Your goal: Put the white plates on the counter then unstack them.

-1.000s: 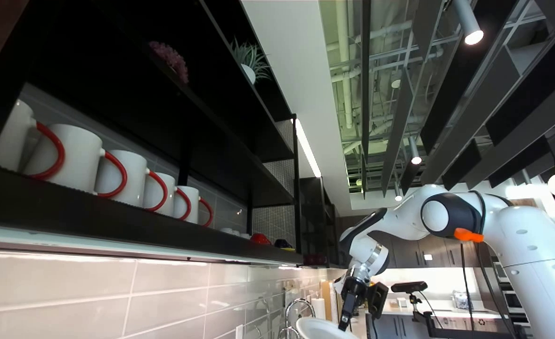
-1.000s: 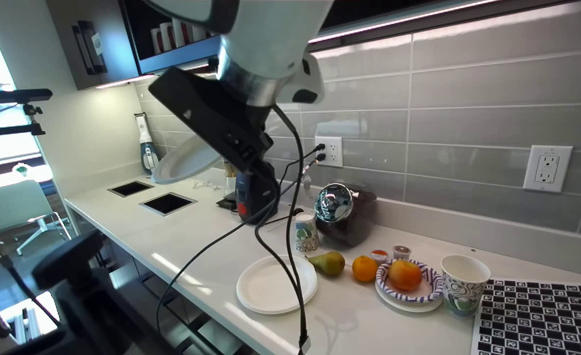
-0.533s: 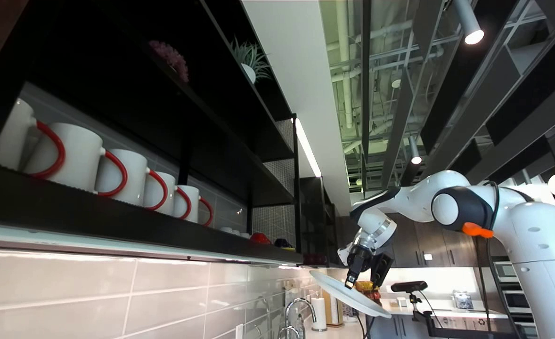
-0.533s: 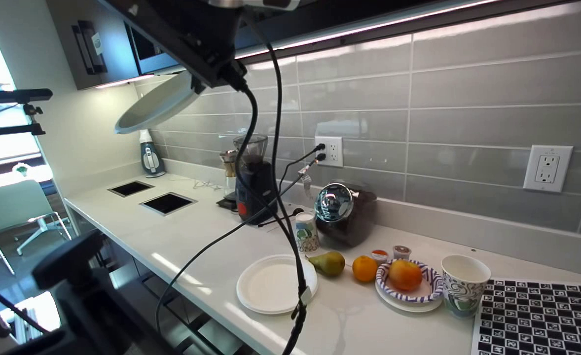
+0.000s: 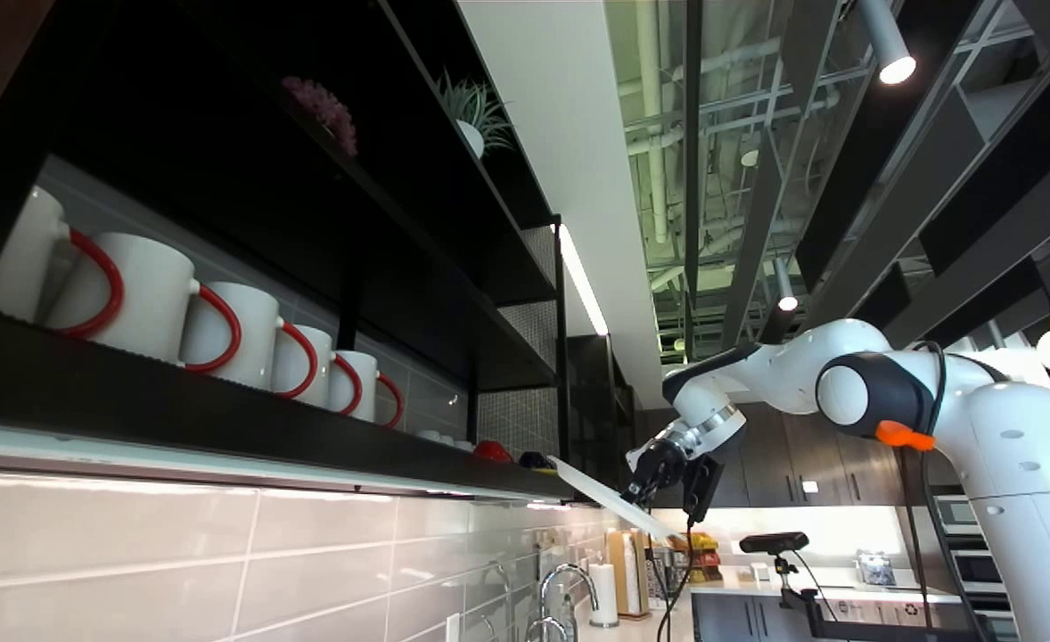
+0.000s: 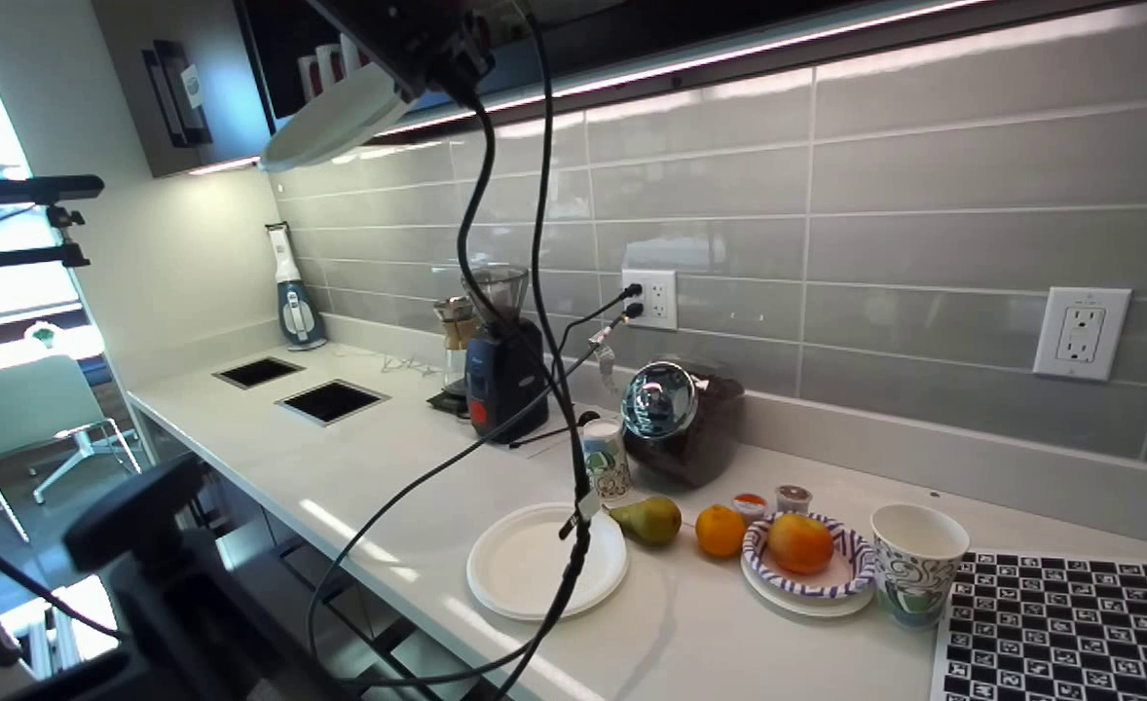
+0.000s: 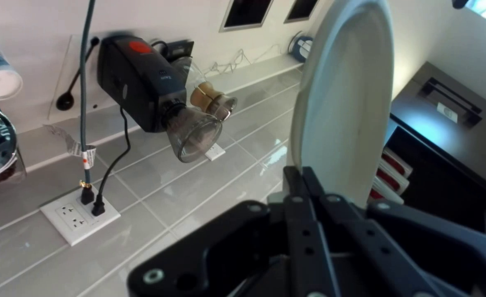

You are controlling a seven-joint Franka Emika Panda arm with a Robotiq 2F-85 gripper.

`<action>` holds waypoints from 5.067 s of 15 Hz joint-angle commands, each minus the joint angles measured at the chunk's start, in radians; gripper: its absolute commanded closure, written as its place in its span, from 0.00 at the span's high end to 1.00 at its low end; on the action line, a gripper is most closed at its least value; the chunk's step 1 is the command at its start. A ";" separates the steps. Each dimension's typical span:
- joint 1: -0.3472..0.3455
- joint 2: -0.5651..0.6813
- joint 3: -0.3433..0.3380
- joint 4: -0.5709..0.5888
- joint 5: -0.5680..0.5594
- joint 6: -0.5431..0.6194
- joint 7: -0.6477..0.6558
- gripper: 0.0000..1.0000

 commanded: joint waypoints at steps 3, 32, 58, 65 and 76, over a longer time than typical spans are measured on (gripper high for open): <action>0.056 -0.010 -0.011 0.057 0.165 0.060 0.216 0.01; 0.148 0.173 0.018 0.445 0.360 0.404 0.825 0.01; 0.138 0.315 0.107 0.672 0.151 0.463 1.032 0.89; 0.088 0.230 0.046 0.618 0.082 0.298 0.876 1.00; 0.063 0.125 -0.033 0.511 -0.360 -0.056 0.186 1.00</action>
